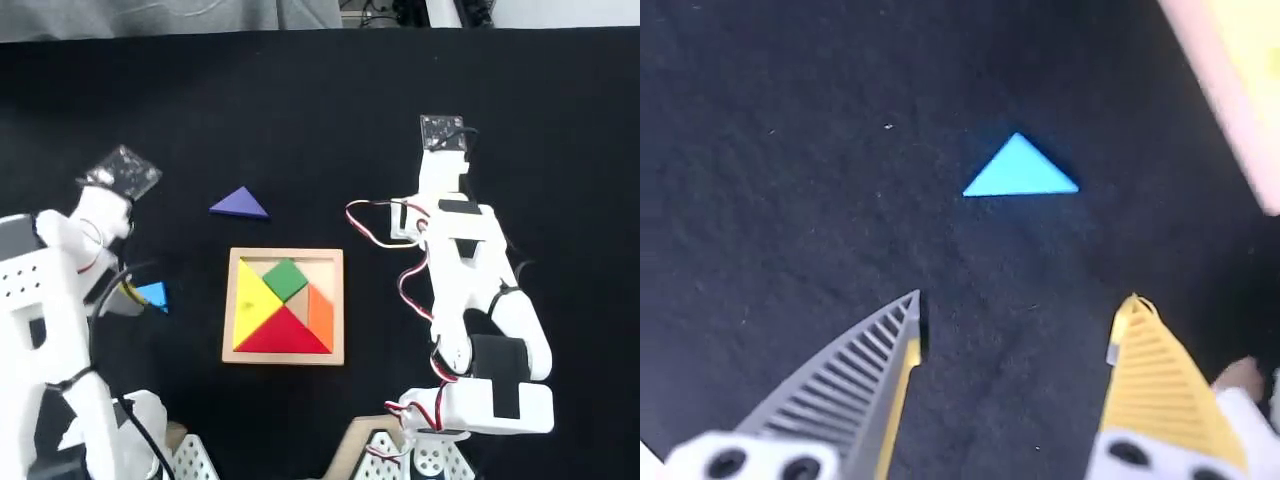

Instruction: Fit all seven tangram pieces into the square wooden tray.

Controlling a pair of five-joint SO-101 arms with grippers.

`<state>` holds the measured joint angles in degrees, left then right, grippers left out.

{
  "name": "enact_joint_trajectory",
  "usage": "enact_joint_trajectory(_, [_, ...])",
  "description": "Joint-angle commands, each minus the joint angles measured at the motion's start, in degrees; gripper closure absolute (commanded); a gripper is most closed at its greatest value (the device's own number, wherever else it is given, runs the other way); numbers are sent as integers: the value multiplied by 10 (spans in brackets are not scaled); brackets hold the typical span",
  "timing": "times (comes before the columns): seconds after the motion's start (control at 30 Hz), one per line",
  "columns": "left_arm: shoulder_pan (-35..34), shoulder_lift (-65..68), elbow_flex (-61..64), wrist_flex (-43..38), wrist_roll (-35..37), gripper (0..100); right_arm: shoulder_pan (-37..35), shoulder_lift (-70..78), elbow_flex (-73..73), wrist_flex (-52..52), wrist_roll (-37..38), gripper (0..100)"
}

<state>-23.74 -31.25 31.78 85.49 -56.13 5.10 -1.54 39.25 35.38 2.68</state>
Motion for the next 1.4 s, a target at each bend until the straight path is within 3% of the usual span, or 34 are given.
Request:
enact_joint_trajectory(0.0, [-7, -20, 54, -56, -22, 708, -1, -1, -29, -5, 0, 987])
enact_joint_trajectory(0.13, [7, -20, 100, -64, 82, 708, -1, -1, -29, -7, 0, 987])
enact_joint_trajectory(0.2, [8, -20, 128, -84, 168, 708, -2, -1, -29, -7, 0, 987])
enact_joint_trajectory(0.37, [-14, -20, 212, -223, 415, 708, -21, -1, -28, -7, 4, 987])
enact_joint_trajectory(0.47, [-13, -22, 222, -257, 551, 709, -20, -1, -28, -7, 4, 987])
enact_joint_trajectory(0.53, [-12, -22, 211, -258, 614, 749, -20, -1, -28, -7, 4, 987])
enact_joint_trajectory(0.7, [-13, -22, 210, -258, 726, 962, -19, -1, -28, -7, 4, 987])
enact_joint_trajectory(0.8, [-22, -20, 240, -273, 753, 951, -21, -1, -28, -7, 4, 987])
enact_joint_trajectory(0.97, [-51, -20, 290, -345, 730, 969, -21, -1, -28, -7, 4, 987])
enact_joint_trajectory(1.07, [-35, -20, 297, -353, 698, 970, -22, -1, -28, -7, 4, 987])
enact_joint_trajectory(1.37, [18, 0, 292, -385, 699, 971, -22, -1, -23, -9, 4, 987])
